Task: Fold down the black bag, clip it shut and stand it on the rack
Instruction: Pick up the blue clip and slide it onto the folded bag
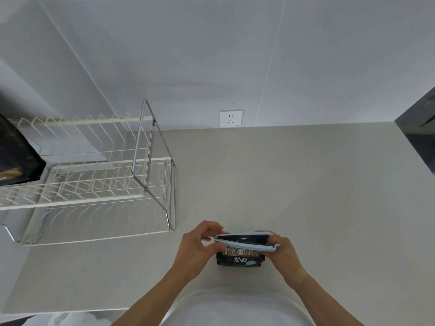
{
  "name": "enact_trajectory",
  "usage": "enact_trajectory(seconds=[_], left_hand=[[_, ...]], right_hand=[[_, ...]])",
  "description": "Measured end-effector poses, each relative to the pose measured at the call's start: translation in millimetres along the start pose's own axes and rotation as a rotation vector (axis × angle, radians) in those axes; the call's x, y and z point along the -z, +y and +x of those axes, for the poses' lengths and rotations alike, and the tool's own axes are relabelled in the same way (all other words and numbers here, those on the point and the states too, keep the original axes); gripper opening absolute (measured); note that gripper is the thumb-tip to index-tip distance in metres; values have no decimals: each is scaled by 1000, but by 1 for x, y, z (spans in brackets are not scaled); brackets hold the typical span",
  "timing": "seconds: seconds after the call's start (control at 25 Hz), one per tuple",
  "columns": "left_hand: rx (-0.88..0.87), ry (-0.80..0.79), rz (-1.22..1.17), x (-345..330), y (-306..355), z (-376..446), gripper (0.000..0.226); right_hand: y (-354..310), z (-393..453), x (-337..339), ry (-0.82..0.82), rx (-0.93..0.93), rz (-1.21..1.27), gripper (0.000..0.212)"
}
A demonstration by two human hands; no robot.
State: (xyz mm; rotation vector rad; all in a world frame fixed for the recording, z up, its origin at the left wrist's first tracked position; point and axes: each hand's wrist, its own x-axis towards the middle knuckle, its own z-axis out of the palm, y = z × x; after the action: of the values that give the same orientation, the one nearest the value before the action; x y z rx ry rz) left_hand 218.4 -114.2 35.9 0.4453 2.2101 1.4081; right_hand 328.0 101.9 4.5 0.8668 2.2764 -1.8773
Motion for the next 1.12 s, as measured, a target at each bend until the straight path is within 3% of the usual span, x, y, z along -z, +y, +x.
enact_trajectory(seconds=[0.16, 0.28, 0.36, 0.72, 1.12], left_hand=[[-44, -161, 237, -9, 17, 7, 44], [-257, -242, 566, -26, 34, 16, 36], [-324, -238, 652, -32, 38, 20, 35], [-367, -177, 666, -37, 33, 20, 27], [-390, -180, 687, -35, 36, 16, 19]], right_hand=[[-8, 1, -2, -35, 64, -75, 32], [-13, 5, -10, -85, 62, -126, 30], [-11, 6, -14, -77, 47, -102, 26], [-13, -10, 3, -61, -14, 79, 36], [-16, -16, 17, 68, 60, 21, 18]])
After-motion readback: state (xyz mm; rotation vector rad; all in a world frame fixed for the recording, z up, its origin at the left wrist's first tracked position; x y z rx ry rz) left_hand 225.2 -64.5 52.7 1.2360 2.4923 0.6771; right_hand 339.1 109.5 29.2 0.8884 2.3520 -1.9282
